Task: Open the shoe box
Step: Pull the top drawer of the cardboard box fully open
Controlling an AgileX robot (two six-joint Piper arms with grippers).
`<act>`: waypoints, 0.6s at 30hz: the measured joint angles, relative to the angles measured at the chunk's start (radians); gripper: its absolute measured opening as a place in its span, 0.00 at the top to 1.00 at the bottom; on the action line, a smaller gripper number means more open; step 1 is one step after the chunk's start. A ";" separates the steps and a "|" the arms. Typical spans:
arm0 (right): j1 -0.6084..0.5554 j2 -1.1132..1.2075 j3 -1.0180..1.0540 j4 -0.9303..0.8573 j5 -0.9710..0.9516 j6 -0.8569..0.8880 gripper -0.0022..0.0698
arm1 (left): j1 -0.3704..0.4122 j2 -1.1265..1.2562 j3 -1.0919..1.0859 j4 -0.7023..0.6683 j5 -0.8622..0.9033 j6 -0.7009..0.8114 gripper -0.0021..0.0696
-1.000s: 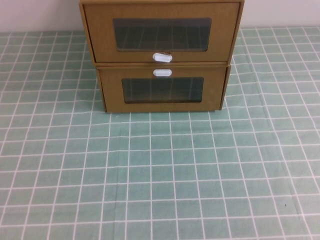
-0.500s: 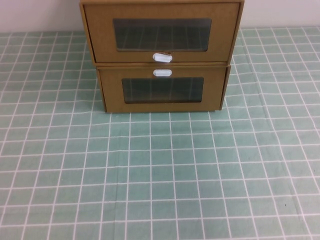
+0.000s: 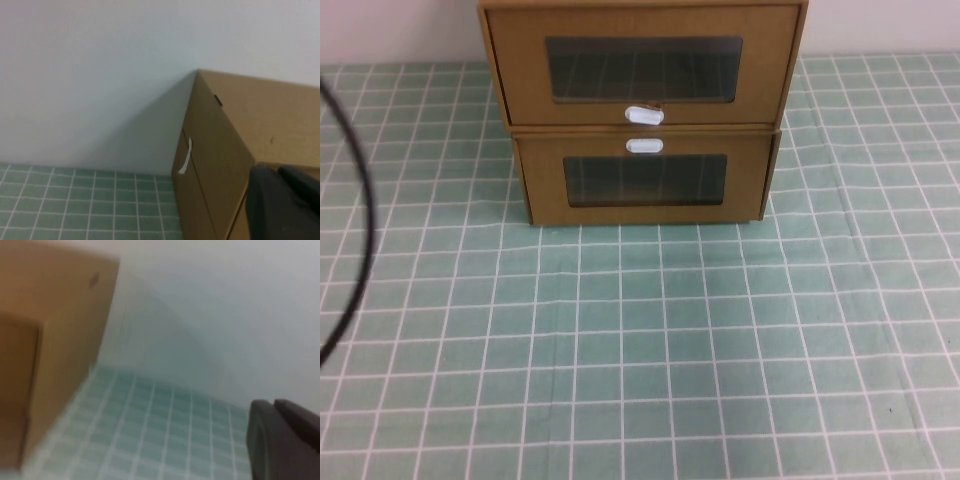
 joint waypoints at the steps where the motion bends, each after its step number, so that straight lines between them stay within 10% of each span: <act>1: 0.026 0.028 -0.016 -0.054 0.061 -0.041 0.99 | -0.011 0.020 -0.006 0.004 0.008 0.022 0.98; 11: 0.430 0.302 -0.155 -0.388 0.352 -0.208 0.99 | -0.205 0.368 -0.378 -0.039 0.223 0.258 0.98; 18: 0.650 0.511 -0.161 -0.868 0.346 0.243 0.99 | -0.221 0.643 -0.744 -0.429 0.427 0.692 0.98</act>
